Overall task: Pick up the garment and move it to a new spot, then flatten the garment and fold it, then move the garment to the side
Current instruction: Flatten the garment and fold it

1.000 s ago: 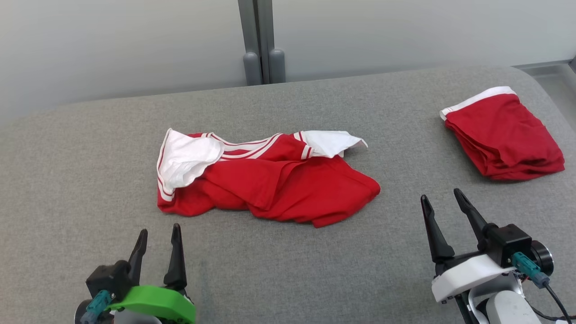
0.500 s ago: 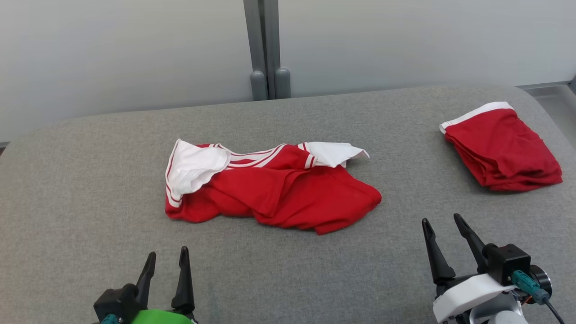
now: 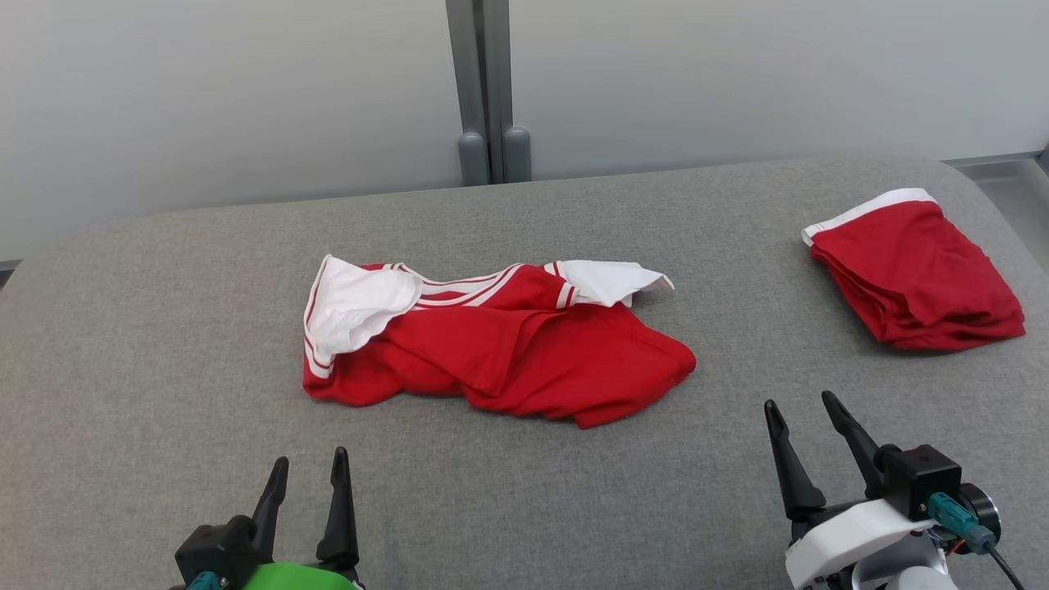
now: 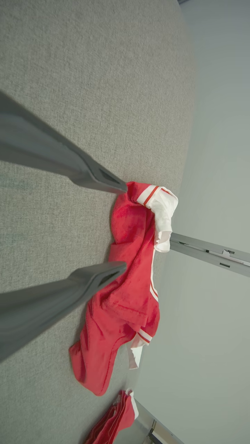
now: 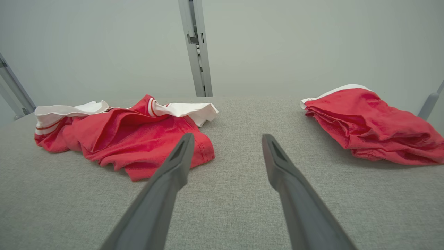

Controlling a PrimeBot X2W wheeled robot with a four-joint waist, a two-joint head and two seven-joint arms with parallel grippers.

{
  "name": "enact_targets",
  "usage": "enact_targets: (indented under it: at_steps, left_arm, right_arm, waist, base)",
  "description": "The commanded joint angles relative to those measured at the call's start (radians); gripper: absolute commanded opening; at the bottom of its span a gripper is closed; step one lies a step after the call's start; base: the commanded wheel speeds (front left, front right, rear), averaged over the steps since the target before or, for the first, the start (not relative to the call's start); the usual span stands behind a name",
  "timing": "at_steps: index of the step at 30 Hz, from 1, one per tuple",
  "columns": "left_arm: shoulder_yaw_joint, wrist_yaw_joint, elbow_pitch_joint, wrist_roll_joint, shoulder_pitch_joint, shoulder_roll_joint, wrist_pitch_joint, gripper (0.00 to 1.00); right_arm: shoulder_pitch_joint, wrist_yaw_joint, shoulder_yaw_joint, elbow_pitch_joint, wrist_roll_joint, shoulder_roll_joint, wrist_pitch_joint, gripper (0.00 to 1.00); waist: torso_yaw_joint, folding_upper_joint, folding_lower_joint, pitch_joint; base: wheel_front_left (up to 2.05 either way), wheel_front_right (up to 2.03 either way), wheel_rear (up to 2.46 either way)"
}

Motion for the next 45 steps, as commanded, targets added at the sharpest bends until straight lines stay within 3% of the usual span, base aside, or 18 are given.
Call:
enact_targets:
  at_steps: [1, 10, 17, 28, 40, 41, 42, 43, 44, 45]
  left_arm:
    - [0.001, 0.005, -0.002, -0.002, 0.012, 0.001, 0.000, 1.00]
    - [0.000, 0.009, -0.010, 0.010, 0.001, 0.001, 0.000, 1.00]
    - [-0.036, -0.001, 0.043, 0.067, -0.134, 0.018, 0.008, 1.00]
    - [-0.069, 0.007, 0.382, 0.123, -0.452, 0.090, 0.081, 1.00]
    - [-0.068, 0.039, 0.583, 0.155, -0.633, 0.121, 0.010, 1.00]
    - [-0.064, 0.038, 0.589, 0.149, -0.646, 0.118, 0.005, 0.86]
    - [-0.061, 0.038, 0.592, 0.144, -0.656, 0.115, 0.006, 0.48]
    - [-0.057, 0.041, 0.595, 0.141, -0.666, 0.112, 0.003, 0.30]
    - [-0.054, 0.044, 0.598, 0.137, -0.672, 0.110, 0.001, 0.00]
    - [-0.046, 0.044, 0.600, 0.130, -0.680, 0.109, 0.000, 0.00]
  right_arm:
    - [-0.002, -0.001, 0.000, -0.002, 0.005, -0.003, -0.005, 1.00]
    - [-0.006, -0.001, 0.002, -0.006, 0.003, -0.003, -0.005, 1.00]
    - [-0.024, -0.001, 0.011, -0.011, -0.011, -0.003, -0.005, 1.00]
    - [-0.098, -0.001, 0.045, -0.021, -0.043, -0.003, -0.005, 1.00]
    - [-0.127, -0.001, 0.035, -0.030, -0.049, -0.003, -0.005, 1.00]
    - [-0.127, -0.001, 0.034, -0.031, -0.049, -0.003, -0.005, 1.00]
    - [-0.127, -0.001, 0.034, -0.031, -0.049, -0.003, -0.005, 1.00]
    - [-0.128, -0.001, 0.033, -0.031, -0.049, -0.003, -0.005, 1.00]
    - [-0.128, -0.001, 0.033, -0.030, -0.050, -0.003, -0.005, 1.00]
    - [-0.129, -0.001, 0.033, -0.029, -0.051, -0.003, -0.005, 1.00]
  waist:
    - [0.001, -0.0001, 0.0001, 0.001]
    - [-0.002, -0.0001, 0.0001, 0.012]
    - [-0.011, -0.0001, 0.0001, 0.045]
    - [-0.077, -0.0001, 0.0001, 0.181]
    - [-0.114, -0.0001, 0.0001, 0.261]
    - [-0.114, -0.0001, 0.0001, 0.263]
    - [-0.113, -0.0001, 0.0001, 0.264]
    - [-0.112, -0.0001, 0.0001, 0.265]
    - [-0.110, -0.0001, 0.0001, 0.265]
    - [-0.108, -0.0001, 0.0001, 0.263]
  base:
    - [0.00, 0.00, 0.00]
    - [0.00, 0.00, 0.00]
    - [0.00, 0.00, 0.00]
    - [0.00, 0.00, 0.00]
    - [0.00, 0.00, 0.00]
    - [0.00, 0.00, 0.00]
    - [0.00, 0.00, 0.00]
    - [0.00, 0.00, 0.00]
    - [0.00, 0.00, 0.00]
    - [0.00, 0.00, 0.00]
